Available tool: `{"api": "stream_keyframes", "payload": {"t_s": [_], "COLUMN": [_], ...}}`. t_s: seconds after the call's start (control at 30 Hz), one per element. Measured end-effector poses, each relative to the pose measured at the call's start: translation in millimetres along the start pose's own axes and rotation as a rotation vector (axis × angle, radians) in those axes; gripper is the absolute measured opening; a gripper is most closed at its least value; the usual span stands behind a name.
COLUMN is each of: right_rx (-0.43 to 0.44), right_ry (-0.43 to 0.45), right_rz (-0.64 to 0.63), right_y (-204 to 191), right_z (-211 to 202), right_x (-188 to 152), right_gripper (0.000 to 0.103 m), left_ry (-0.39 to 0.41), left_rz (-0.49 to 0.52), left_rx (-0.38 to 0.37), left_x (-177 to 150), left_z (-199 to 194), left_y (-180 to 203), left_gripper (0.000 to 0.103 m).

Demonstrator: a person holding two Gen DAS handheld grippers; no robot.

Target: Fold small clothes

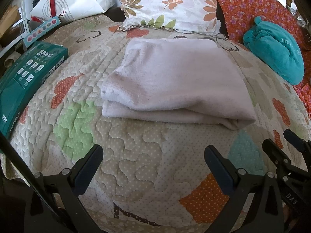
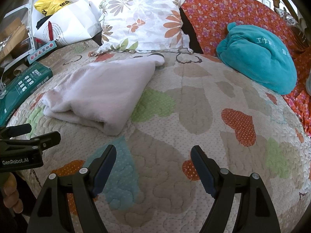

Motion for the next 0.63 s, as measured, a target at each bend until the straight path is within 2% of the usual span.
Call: {"api": "stream_keyframes", "payload": {"t_s": [0.47, 0.63], "right_rx": [0.0, 0.001], "right_ry": [-0.017, -0.034], "right_rz": [-0.028, -0.048], "right_y": [-6, -7], "right_z": [4, 6], "right_x": [-2, -4], "right_gripper": [0.084, 0.085], "left_ry": [0.018, 0.002], "left_rz": [-0.003, -0.021], "left_rx": [0.003, 0.019], "left_x": [0, 3], "left_z": [-4, -1], "left_y": [-8, -14], "left_gripper": [0.103, 0.103]}}
Point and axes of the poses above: each gripper's, at about its wrist camera, not at the fingertips, and z roughly the way its jaws point, y to its right, x to its top, the point moved 4 cm from there along z, roughly the way its jaws point, and after that the axes turned 7 degrees about -x, right-handed, at the moved point
